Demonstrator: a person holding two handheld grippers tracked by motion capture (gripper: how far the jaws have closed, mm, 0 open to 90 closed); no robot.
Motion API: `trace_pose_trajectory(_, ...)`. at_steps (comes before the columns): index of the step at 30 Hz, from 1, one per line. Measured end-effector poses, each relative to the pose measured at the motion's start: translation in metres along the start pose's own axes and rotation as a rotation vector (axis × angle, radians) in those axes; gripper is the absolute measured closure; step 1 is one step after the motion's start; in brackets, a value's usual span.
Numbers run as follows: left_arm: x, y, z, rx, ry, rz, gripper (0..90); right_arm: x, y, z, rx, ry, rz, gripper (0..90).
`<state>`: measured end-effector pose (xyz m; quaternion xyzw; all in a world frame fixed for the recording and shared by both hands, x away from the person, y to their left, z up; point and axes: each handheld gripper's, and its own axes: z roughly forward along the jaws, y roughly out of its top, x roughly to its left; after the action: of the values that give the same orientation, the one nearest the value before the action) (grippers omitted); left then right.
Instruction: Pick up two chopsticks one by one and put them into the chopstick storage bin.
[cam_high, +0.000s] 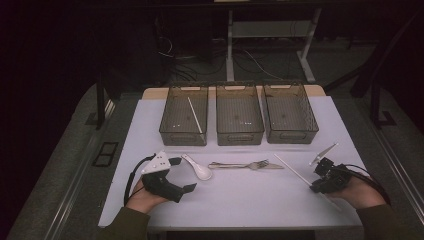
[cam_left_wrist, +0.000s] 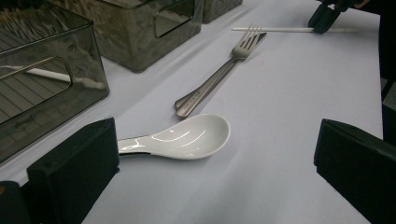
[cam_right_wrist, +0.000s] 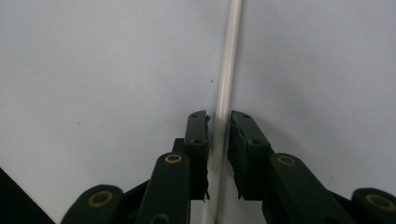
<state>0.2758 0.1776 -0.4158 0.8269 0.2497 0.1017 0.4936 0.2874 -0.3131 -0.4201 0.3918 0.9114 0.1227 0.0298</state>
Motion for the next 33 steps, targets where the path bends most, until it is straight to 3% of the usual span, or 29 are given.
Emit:
trace_pose_trajectory(12,0.000,0.000,0.000,0.005,-0.001,0.005,0.0,0.003,0.004,0.001,0.043,-0.031,-0.018,81.5)
trace_pose_trajectory(21,0.000,0.000,0.000,0.003,-0.002,0.002,0.0,0.005,0.007,0.002,0.073,-0.040,0.011,84.0)
trace_pose_trajectory(28,0.000,0.000,0.000,-0.002,-0.002,0.002,0.0,-0.002,0.002,-0.002,0.043,-0.034,0.048,84.1)
trace_pose_trajectory(33,0.000,0.000,0.000,0.001,-0.002,0.004,0.0,-0.013,-0.005,-0.013,-0.031,-0.003,0.090,84.1)
